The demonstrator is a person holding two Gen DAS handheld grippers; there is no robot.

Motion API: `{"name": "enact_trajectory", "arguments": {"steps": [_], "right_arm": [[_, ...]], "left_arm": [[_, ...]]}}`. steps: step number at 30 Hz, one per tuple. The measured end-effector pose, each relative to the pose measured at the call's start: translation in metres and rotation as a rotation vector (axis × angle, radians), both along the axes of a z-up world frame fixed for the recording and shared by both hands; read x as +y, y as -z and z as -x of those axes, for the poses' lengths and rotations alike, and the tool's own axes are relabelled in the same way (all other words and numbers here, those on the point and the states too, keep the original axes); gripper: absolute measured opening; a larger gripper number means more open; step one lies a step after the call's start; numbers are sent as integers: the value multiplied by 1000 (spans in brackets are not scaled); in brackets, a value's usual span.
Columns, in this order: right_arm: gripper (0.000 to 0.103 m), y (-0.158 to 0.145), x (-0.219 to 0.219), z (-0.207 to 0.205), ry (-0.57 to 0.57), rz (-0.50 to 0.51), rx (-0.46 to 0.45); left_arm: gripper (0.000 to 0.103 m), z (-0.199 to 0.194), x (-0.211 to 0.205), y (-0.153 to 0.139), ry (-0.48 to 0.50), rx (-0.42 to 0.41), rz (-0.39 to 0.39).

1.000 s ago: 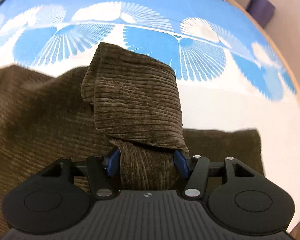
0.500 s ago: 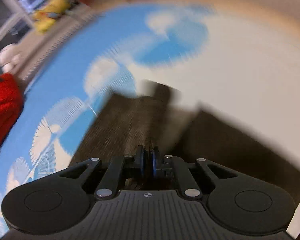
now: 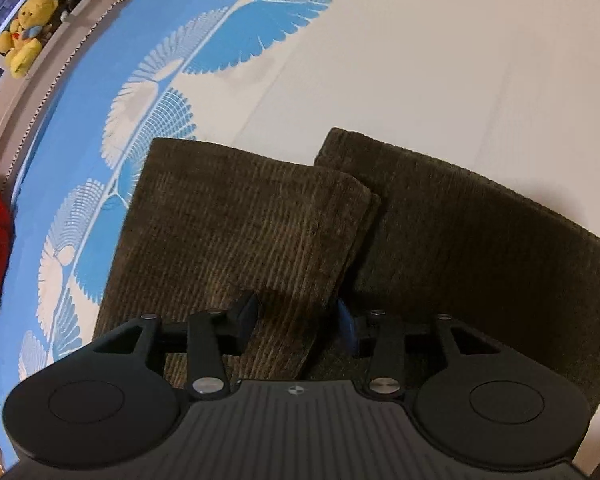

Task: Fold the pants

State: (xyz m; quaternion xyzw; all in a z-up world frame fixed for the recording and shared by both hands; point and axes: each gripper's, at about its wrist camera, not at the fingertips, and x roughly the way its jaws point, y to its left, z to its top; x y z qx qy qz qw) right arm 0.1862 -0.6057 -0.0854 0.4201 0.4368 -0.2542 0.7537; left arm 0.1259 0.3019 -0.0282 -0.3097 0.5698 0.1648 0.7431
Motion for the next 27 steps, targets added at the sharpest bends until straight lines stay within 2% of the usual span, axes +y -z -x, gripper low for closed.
{"name": "enact_trajectory", "arguments": {"steps": [2,4,6,8,10,12,15,18,19,21,24,27], "right_arm": [[45,-1,2,-4,-10,23,3],[41,-2,5,-5,-9,44,16],[21,-3,6,-5,13,74,48],[11,-5,6,-5,43,96,62],[8,-10,6,-7,56,108,52],[7,-18,7,-12,61,117,20],[7,-42,3,-21,79,82,-152],[6,-70,-10,-29,105,33,-394],[6,-77,-14,-30,126,10,-468],[6,-92,-18,-29,149,-5,-619],[6,-106,-23,-22,190,10,-674],[6,-106,-25,-18,182,21,-611]], "left_arm": [[53,-2,-2,4,5,14,6],[53,-4,-3,7,10,24,6],[50,-6,-5,8,17,24,-2],[40,-9,-7,4,21,21,-22],[28,-13,-7,-2,28,0,-37],[25,-18,-3,-9,6,-35,-28],[23,-27,16,-24,-81,-163,35],[22,-32,41,-34,-235,-311,168],[22,-32,45,-37,-269,-345,183],[22,-36,45,-38,-265,-339,182],[22,-44,41,-27,-219,-271,191],[22,-43,42,-21,-184,-228,176]]}}
